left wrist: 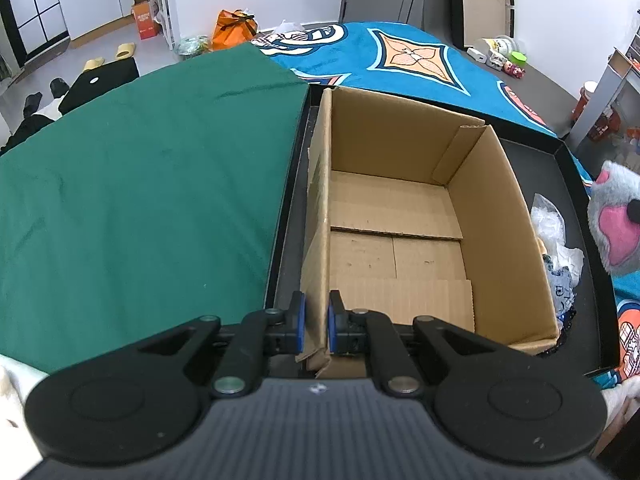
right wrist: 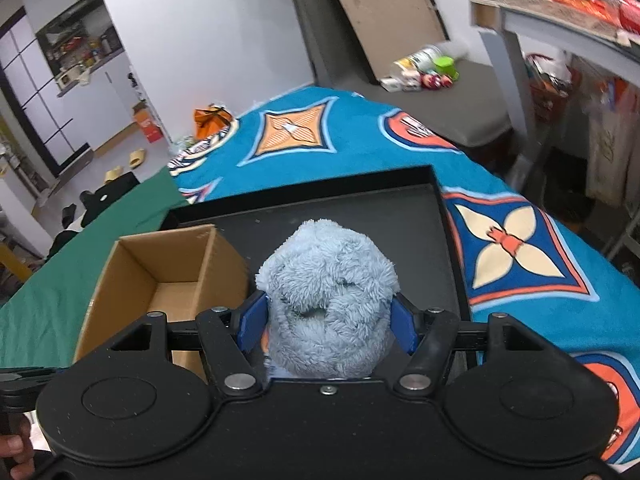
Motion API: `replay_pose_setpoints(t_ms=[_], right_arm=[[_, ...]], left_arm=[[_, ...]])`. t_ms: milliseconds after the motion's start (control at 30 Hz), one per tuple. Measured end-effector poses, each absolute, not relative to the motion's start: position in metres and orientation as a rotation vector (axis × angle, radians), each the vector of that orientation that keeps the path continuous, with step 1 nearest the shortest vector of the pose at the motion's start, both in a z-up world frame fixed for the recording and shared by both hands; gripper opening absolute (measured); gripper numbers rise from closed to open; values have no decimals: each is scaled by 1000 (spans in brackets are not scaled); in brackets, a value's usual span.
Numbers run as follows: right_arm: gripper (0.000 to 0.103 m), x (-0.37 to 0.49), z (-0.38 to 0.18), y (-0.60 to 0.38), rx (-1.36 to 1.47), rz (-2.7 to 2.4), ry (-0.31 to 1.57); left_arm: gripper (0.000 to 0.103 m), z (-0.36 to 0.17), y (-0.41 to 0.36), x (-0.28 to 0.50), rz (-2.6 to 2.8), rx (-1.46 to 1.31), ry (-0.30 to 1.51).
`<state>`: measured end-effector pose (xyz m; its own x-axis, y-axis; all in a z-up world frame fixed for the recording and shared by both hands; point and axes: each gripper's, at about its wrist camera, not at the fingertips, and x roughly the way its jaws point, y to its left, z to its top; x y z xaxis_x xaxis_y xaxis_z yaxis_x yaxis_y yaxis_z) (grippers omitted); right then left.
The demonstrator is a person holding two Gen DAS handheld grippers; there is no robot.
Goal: Organize soft objects
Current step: 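Carry the plush ball with the right gripper and drop it into the box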
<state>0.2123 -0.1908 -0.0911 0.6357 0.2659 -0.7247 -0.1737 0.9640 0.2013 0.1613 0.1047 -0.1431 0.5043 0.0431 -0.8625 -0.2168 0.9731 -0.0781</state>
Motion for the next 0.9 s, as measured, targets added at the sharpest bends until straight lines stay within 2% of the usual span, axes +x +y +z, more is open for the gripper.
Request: replay_pose_setpoints(t_ms=[567, 900], right_arm=[[62, 198, -66, -134, 69, 397, 741], [62, 200, -65, -100, 54, 458, 747]], left_arm=[[11, -146, 114, 158, 162, -239, 1011], [12, -147, 121, 155, 148, -282, 1004]])
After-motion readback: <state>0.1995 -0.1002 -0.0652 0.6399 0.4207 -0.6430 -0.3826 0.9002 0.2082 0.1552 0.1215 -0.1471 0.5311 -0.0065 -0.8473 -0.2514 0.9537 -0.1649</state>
